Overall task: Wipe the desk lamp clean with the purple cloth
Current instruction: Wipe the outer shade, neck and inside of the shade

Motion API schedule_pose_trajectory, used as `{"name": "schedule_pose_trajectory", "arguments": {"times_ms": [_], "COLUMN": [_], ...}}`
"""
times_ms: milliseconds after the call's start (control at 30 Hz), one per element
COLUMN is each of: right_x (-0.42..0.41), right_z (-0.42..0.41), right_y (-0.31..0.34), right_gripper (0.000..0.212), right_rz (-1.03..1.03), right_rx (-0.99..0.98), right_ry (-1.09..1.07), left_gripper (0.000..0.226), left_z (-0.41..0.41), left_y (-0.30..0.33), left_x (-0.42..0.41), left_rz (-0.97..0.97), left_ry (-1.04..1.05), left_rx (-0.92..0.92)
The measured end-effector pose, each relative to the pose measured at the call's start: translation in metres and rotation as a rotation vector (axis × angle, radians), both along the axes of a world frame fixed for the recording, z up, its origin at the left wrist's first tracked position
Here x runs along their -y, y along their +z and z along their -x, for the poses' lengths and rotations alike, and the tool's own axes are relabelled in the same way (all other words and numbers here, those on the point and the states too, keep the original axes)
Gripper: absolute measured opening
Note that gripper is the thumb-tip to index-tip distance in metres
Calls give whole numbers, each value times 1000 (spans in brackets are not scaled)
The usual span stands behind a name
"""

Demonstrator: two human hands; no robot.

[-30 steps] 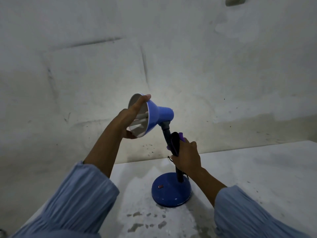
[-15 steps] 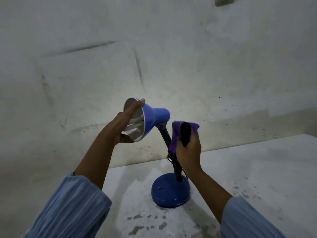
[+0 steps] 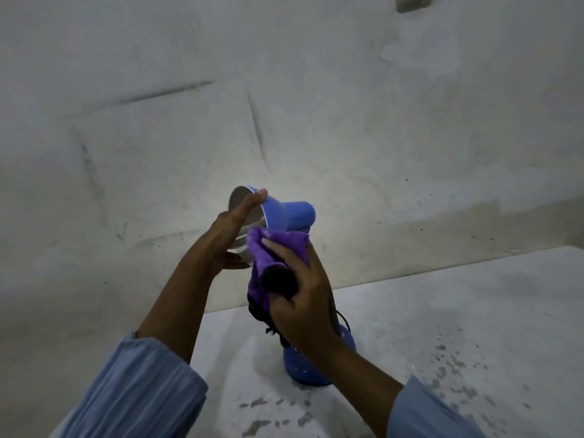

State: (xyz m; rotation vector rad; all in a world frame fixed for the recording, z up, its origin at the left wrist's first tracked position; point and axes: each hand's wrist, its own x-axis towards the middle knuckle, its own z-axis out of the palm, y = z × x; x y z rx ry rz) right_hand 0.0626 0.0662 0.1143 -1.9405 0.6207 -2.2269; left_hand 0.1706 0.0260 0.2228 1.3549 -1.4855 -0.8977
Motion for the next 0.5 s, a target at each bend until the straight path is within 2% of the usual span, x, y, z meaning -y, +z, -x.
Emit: {"name": "schedule_pose_trajectory", "arguments": {"times_ms": [67,133,200,233,333,400,500], "right_x": [6,14,24,28,33,33,28], "right_z": [-1,0,4,6,7,1,-13], "right_y": [4,4,3,0,-6,0,17], "right_gripper": [47,43,41,39,31,36,37], "right_rz": [-74,-205,-448,-587,-891,-945,-849], "right_rx": [49,238,470,526,523,605,720], "right_ry": [-77,-127,-113,-79,82,251,470], "left_gripper": [88,91,94,97,103,107,122], "left_z": [1,2,0,-2,-2,0,5], "left_y": [2,4,3,2,2,3,4], "left_x": [-1,-2,-4,-5,-5,-6,-7], "left_rz": [-10,-35,-42,-42,-46,-48,-59], "left_ry": [16,17,25,29,33,41,72], "left_rx": [-26,-47,-49,-52,-54,-50,-39]}}
